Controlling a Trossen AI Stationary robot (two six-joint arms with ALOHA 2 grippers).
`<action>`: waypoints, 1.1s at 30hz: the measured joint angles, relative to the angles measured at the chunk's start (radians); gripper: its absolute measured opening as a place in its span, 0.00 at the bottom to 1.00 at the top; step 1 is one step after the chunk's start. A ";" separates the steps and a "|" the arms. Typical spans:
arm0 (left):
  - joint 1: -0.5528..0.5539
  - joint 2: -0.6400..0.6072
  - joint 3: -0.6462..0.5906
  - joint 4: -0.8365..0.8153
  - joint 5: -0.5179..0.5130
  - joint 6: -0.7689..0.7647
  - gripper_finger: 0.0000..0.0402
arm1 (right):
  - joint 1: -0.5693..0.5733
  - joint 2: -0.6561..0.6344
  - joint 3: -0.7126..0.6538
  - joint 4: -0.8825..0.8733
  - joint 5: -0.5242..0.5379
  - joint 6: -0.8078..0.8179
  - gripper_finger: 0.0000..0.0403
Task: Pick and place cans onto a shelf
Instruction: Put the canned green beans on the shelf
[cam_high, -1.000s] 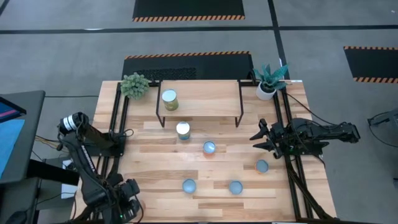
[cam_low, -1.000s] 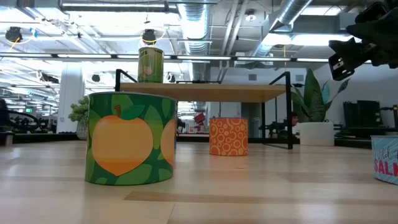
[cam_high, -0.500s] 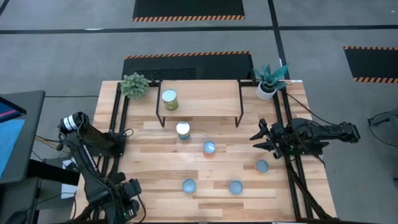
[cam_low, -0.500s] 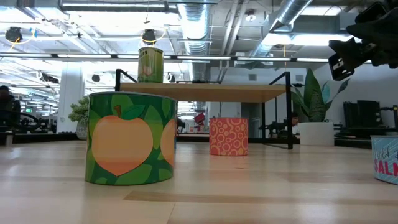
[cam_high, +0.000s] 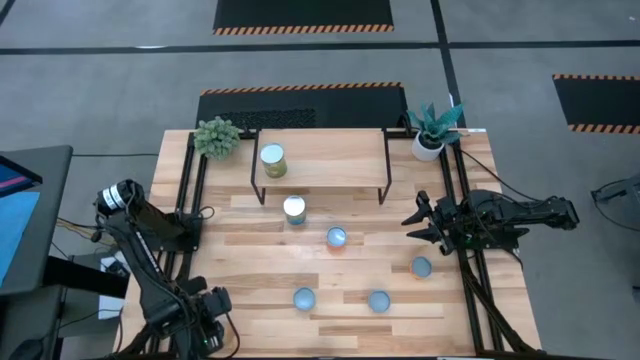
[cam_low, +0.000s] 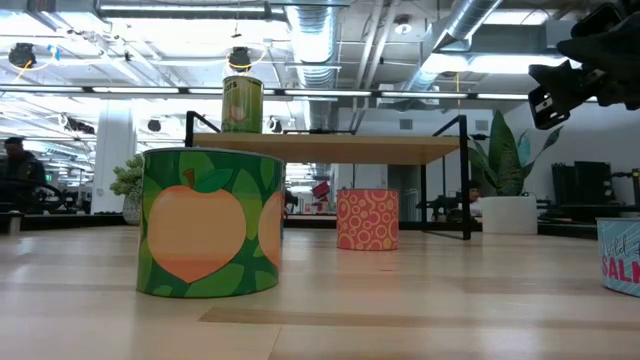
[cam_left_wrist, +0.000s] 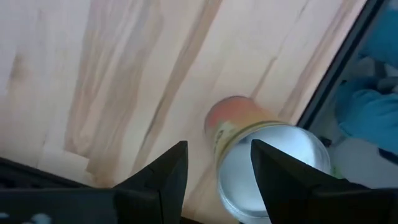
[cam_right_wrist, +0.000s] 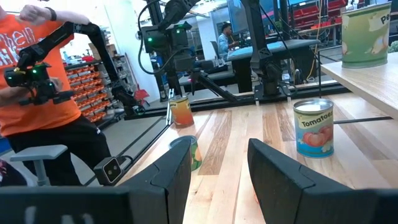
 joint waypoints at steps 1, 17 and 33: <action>0.001 0.000 0.000 0.002 0.003 0.011 0.41 | 0.000 0.000 0.000 0.000 0.000 0.000 0.45; 0.001 0.000 0.000 0.000 -0.009 0.116 0.41 | 0.000 0.000 0.000 0.000 0.000 0.000 0.45; 0.012 -0.002 -0.050 0.095 0.027 0.159 0.41 | 0.000 0.000 0.000 0.000 0.000 0.000 0.45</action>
